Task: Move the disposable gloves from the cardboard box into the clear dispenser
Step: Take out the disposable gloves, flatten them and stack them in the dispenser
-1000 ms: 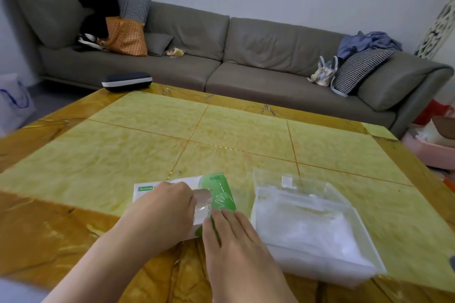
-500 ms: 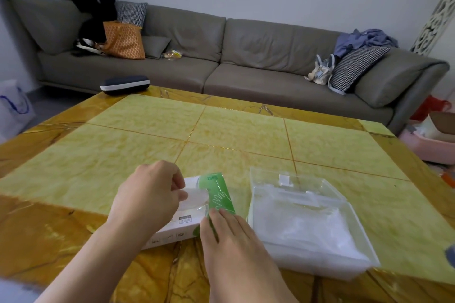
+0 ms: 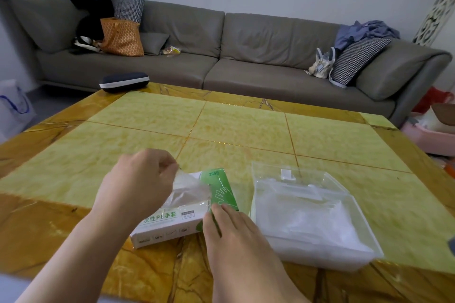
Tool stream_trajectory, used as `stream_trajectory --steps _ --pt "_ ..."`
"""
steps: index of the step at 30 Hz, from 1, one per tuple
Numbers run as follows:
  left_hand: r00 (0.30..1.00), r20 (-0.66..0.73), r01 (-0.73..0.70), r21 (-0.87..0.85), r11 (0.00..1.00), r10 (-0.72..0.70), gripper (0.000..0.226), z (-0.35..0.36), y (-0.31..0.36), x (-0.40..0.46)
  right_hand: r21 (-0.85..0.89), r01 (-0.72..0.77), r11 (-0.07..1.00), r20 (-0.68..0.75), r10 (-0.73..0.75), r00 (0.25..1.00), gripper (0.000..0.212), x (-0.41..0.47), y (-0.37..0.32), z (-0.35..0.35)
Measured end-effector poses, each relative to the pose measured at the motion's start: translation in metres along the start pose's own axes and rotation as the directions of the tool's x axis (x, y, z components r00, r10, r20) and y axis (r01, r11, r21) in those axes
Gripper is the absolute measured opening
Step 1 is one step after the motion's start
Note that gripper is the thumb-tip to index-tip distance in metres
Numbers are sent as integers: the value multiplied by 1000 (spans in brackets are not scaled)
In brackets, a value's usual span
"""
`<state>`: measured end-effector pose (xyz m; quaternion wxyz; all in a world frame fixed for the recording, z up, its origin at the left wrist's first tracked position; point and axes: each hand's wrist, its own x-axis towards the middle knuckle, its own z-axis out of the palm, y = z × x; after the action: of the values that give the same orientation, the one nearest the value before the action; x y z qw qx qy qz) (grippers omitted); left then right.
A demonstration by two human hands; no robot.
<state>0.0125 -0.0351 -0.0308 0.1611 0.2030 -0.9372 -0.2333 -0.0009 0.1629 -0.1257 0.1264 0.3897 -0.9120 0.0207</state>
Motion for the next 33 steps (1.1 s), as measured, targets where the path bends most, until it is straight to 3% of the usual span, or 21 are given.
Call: stream_trajectory --steps 3,6,9,11,12,14,16,17,20,23,25,28,33 --pt "983 178 -46 15 999 42 32 10 1 -2 -15 -12 1000 -18 12 1000 72 1 0 1" --pt "993 110 -33 10 999 32 19 17 3 -2 4 -17 1000 7 17 1000 70 2 0 3" --pt "998 -7 54 -118 992 -55 22 8 2 3 8 4 1000 25 -4 1000 73 2 1 2" --pt "994 -84 56 -173 983 -71 24 -2 0 6 4 12 1000 31 -12 999 63 2 1 -1" --pt "996 -75 29 -176 984 -43 22 -5 -1 7 11 8 1000 37 -8 999 57 2 0 -2" --pt "996 77 -32 -159 987 45 14 -3 1 4 21 -7 1000 54 6 999 59 3 -1 -3" --pt "968 244 -47 -64 997 61 22 9 6 -2 35 -6 999 81 3 997 69 2 -2 -3" --pt "966 256 -57 36 998 46 22 16 6 -3 39 -4 999 93 0 996 72 3 -3 -5" --pt "981 192 -51 306 951 -9 23 25 7 -1 37 7 999 109 -11 994 75 3 -4 -9" --pt "988 139 8 387 922 -67 18 16 4 3 75 6 997 69 -11 998 71 2 -3 -7" --pt "989 112 65 249 966 -95 18 12 -1 4 93 -4 996 73 -3 997 69 3 -2 -8" --pt "995 54 90 -164 982 -82 17 3 -1 6 76 8 997 52 -12 999 65 5 -4 -9" --pt "999 -32 -4 -618 786 -20 9 -9 16 -2 85 -32 996 176 16 984 72 1 -4 -29"
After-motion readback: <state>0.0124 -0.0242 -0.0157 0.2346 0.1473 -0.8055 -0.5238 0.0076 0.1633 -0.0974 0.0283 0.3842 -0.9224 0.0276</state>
